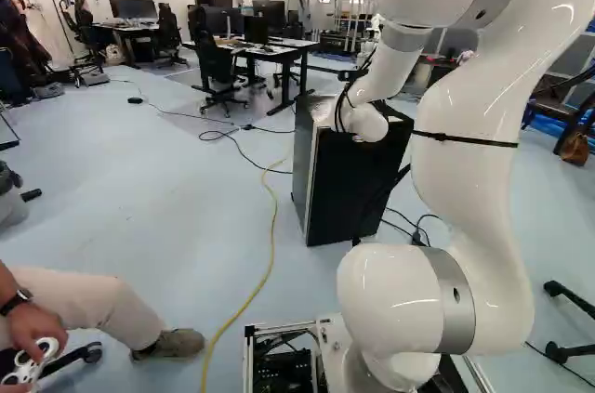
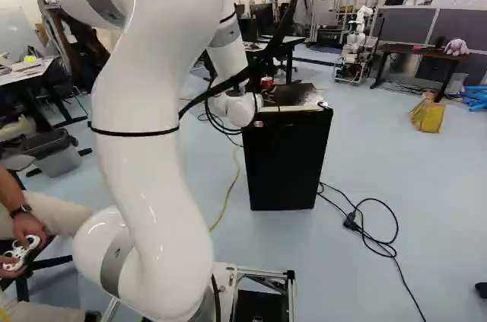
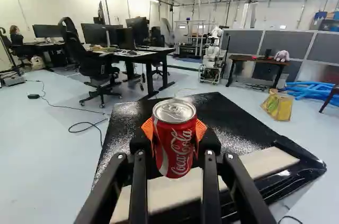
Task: Grab a drink from the fridge
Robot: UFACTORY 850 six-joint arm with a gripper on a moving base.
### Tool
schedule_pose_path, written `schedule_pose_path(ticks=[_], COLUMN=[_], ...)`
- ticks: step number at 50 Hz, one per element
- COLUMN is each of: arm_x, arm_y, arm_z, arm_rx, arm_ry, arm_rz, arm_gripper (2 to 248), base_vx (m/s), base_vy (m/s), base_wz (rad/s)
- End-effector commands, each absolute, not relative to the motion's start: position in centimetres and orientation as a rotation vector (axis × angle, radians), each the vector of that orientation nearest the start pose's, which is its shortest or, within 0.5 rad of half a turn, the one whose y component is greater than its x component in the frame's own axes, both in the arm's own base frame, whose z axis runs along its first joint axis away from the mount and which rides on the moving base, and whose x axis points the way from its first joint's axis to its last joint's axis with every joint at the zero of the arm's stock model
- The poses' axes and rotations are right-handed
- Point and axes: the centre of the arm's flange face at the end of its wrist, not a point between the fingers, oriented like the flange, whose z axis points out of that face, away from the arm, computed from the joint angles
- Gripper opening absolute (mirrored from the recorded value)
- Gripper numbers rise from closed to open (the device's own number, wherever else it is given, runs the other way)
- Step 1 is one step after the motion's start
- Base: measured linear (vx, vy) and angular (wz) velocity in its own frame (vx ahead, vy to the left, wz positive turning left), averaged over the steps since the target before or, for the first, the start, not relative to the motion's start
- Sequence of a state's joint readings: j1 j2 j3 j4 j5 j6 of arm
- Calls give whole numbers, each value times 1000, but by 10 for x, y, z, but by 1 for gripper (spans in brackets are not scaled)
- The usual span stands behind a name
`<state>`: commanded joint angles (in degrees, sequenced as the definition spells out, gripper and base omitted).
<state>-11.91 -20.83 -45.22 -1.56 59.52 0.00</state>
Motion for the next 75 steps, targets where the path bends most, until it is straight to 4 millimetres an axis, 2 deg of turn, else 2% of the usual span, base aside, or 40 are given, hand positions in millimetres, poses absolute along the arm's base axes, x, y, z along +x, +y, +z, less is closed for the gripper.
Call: schedule_pose_path(ticks=[19, 45, 60, 75], arm_x=[480, 391, 348, 314], arm_y=[-78, -36, -20, -10], arm_z=[400, 397, 390, 381], arm_rx=[-2459, -2504, -2524, -2539], arm_ry=[170, 98, 63, 36], arm_rz=[-2107, -1984, -1926, -1882], arm_gripper=[95, 95, 95, 95], base_vx=[0, 0, 0, 0], base_vy=[0, 0, 0, 0], base_wz=[0, 0, 0, 0])
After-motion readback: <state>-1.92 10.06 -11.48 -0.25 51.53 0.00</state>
